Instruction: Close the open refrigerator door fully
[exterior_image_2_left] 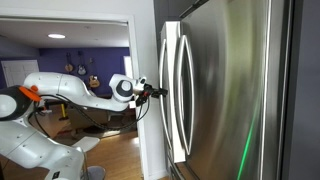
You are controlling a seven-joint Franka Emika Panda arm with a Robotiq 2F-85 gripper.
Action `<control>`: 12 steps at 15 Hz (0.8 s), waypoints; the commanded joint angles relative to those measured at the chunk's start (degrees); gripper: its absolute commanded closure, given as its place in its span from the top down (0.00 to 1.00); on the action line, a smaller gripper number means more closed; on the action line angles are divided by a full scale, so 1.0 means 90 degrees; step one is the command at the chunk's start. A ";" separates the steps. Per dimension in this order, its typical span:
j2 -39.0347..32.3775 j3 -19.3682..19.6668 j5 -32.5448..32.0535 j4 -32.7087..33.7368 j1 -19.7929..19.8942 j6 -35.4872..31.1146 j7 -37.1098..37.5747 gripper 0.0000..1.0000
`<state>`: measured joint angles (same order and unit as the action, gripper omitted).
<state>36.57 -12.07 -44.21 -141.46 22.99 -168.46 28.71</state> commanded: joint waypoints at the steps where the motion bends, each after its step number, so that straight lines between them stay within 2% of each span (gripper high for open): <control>1: -0.0637 0.0141 -0.0308 0.0442 0.0371 -0.0308 -0.0325 0.00; 9: -0.1548 0.0292 -0.0242 0.1228 0.0644 -0.0444 -0.0477 0.00; 12: -0.1434 0.0194 -0.0208 0.1148 0.0613 -0.0314 -0.0330 0.00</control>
<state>27.23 -10.53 -44.41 -135.09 27.08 -174.06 28.82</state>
